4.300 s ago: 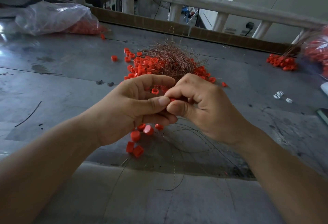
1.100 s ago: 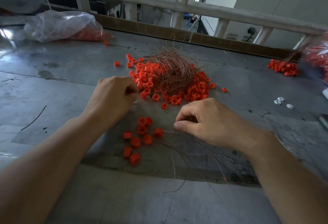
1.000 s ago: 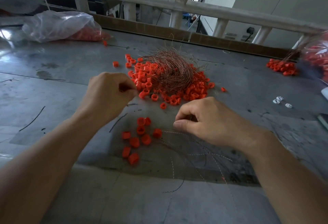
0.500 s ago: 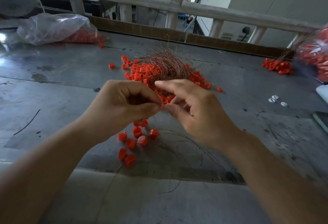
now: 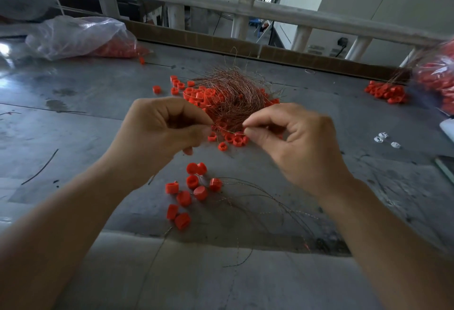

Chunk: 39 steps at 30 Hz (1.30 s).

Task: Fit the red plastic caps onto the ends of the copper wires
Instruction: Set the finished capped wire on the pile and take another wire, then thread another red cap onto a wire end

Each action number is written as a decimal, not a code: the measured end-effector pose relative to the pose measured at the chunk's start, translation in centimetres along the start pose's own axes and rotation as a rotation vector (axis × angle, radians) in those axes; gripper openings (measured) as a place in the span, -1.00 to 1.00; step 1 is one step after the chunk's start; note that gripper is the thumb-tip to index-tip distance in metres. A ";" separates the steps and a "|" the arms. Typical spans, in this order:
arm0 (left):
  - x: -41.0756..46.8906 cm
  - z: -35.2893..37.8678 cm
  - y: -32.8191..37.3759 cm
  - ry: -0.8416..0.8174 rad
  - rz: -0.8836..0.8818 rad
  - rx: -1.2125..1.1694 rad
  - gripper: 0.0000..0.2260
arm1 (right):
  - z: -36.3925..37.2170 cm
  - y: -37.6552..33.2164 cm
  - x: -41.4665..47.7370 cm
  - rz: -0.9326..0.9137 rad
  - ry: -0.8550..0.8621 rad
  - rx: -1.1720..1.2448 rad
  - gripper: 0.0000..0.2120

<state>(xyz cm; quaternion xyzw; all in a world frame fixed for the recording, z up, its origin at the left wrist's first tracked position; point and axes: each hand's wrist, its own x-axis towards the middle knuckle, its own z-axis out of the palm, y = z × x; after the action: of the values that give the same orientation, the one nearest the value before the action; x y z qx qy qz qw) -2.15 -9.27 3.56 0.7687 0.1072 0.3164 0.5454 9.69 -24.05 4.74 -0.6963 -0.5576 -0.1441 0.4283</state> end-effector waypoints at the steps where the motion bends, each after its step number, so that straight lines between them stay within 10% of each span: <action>1: 0.3 -0.4 -0.4 0.087 -0.027 0.028 -0.88 | -0.4 0.1 0.2 0.010 0.043 -0.008 -0.93; 9: 1.1 -1.5 -1.0 0.450 -0.141 0.063 -0.71 | -2.2 0.9 0.9 0.044 0.288 0.009 -0.86; 21: -0.6 1.3 0.6 -0.060 -0.087 -0.223 -0.78 | -0.9 -0.2 0.4 -0.012 0.110 0.059 -0.85; 39: -0.6 1.3 0.5 -0.115 -0.015 -0.308 -0.74 | 0.0 -1.0 0.0 0.037 -0.014 0.083 -0.89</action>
<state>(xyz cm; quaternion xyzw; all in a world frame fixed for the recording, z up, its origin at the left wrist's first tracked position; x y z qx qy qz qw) -1.89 -10.80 3.54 0.6922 0.0318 0.2804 0.6643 8.78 -24.04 5.22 -0.6894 -0.5530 -0.1080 0.4552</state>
